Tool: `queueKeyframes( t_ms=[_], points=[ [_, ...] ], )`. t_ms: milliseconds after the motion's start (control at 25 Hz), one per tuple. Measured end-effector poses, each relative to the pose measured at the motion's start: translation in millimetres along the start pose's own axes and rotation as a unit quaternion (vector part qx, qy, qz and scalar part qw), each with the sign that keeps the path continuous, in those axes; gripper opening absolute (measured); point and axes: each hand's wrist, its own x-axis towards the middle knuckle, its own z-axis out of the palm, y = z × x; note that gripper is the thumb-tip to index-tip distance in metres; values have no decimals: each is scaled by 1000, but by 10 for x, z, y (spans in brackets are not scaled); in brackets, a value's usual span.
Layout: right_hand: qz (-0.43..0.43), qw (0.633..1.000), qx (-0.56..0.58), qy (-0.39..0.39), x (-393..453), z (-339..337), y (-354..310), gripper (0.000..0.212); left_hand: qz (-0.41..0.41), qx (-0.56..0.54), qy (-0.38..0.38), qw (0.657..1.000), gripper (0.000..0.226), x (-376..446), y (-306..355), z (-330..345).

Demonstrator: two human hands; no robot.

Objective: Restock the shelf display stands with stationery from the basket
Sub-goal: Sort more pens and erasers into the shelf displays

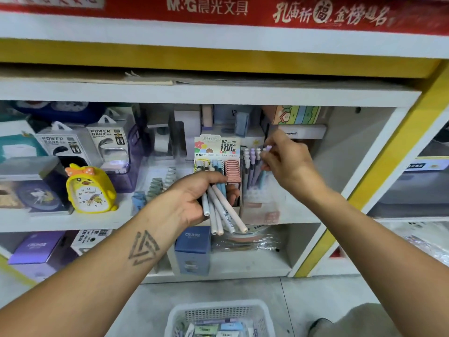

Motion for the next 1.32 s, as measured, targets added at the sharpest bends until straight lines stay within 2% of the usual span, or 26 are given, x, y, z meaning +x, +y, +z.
queueKeyframes(
  t_ms=[240, 480, 600, 680, 720, 800, 840, 880, 920, 960, 1000, 1080, 1120, 1320],
  points=[
    [-28, 998, -35, -51, -6, 130, -12, 13, -4, 16, -11, 1000, 8, -9, -8, -33],
    [-15, 999, -26, -34, -28, 84, -43, 22, -4, 23, -16, 1000, 9, -26, 0, -47],
    [-7, 998, -39, -58, -10, 98, -8, 15, -2, 17, -16, 1000, 12, -23, 8, -37],
    [-18, 992, -92, -90, -12, 120, -10, 11, -6, -2, -14, 1000, 13, -23, 8, -3],
    [-41, 984, -144, -94, -19, 137, -15, 16, -3, -13, -10, 1000, 9, -14, 8, 12],
    [-74, 976, -194, -65, -30, 158, -86, 23, 16, -26, -2, 1000, 10, 3, 10, 45],
    [-69, 984, -159, -44, -36, 149, -150, 23, 31, -26, 2, 999, 15, 27, 8, 55],
    [-39, 996, -66, -39, -45, 131, -224, 20, 49, -25, 11, 998, 17, 44, 8, 66],
    [10, 995, 72, -68, -58, 106, -293, 19, 66, -21, 24, 997, 18, 56, 9, 74],
    [57, 969, 201, -130, -84, 74, -368, 21, 80, -17, 34, 996, 19, 61, 10, 86],
    [78, 937, 276, -199, -119, 47, -419, 25, 89, -17, 35, 995, 22, 67, 6, 99],
    [74, 901, 305, -298, -207, 30, -468, 29, 100, -26, 24, 994, 32, 57, -9, 133],
    [72, 895, 305, -319, -239, 41, -483, 31, 103, -27, 26, 994, 37, 54, -17, 147],
    [107, 879, 354, -301, -253, -26, -489, 35, 101, -37, 3, 994, 49, 83, -38, 214]
  ],
)
